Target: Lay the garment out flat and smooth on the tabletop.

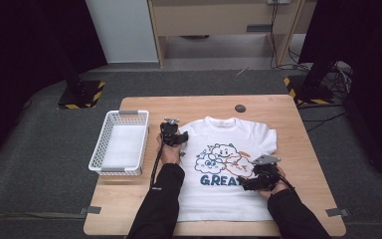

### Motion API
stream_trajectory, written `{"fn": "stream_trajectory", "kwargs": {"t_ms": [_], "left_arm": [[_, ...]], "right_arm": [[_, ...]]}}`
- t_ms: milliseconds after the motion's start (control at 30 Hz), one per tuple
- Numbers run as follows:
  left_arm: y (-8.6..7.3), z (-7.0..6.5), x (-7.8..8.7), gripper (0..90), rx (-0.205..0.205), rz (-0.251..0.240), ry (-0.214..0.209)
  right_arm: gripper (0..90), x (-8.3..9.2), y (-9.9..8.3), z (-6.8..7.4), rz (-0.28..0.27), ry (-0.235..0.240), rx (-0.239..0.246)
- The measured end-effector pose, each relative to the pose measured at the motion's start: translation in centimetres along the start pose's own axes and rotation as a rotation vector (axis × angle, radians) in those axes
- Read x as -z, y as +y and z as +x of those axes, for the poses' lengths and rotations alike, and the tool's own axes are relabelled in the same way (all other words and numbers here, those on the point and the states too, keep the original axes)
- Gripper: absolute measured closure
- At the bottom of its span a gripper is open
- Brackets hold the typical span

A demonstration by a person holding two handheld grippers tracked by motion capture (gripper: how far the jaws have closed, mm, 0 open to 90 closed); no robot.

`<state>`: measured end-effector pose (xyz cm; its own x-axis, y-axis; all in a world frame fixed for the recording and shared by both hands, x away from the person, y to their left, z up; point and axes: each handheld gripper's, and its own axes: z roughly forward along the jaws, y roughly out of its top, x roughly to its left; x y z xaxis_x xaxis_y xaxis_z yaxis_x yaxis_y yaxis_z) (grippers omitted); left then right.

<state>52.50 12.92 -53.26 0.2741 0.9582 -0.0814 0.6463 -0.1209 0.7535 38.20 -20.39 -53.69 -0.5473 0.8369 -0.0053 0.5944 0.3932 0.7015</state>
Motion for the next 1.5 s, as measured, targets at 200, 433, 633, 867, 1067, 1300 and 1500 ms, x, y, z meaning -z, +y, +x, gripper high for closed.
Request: {"fn": "stream_trajectory", "kwargs": {"t_ms": [200,433,633,867,1067,1300,1500], "left_arm": [[-0.1,-1.2,-0.1,59.5,-0.05,-0.002,0.024],[-0.2,-2.1,-0.3,85.1,-0.065,-0.011,0.004],[-0.1,-1.7,-0.2,87.1,-0.019,-0.011,-0.019],[1.1,-1.8,1.4,87.4,0.006,-0.067,-0.072],[2.6,-4.7,3.1,87.4,-0.095,-0.106,-0.119],[2.1,-8.8,2.9,87.4,-0.176,-0.085,-0.193],[0.9,-11.1,1.6,87.0,-0.215,-0.033,-0.243]], "right_arm": [[2.7,0.0,0.0,0.0,0.001,0.0,0.001],[2.6,0.0,0.1,0.0,0.004,0.001,0.002],[2.6,0.0,0.1,0.0,0.003,0.002,0.003],[2.5,-0.1,0.1,0.0,0.002,0.004,0.005],[2.4,-0.1,0.1,0.0,0.003,0.004,0.005],[2.4,-0.1,0.1,0.0,0.002,0.004,0.005],[2.3,-0.1,0.1,0.0,0.002,0.004,0.004]]}}
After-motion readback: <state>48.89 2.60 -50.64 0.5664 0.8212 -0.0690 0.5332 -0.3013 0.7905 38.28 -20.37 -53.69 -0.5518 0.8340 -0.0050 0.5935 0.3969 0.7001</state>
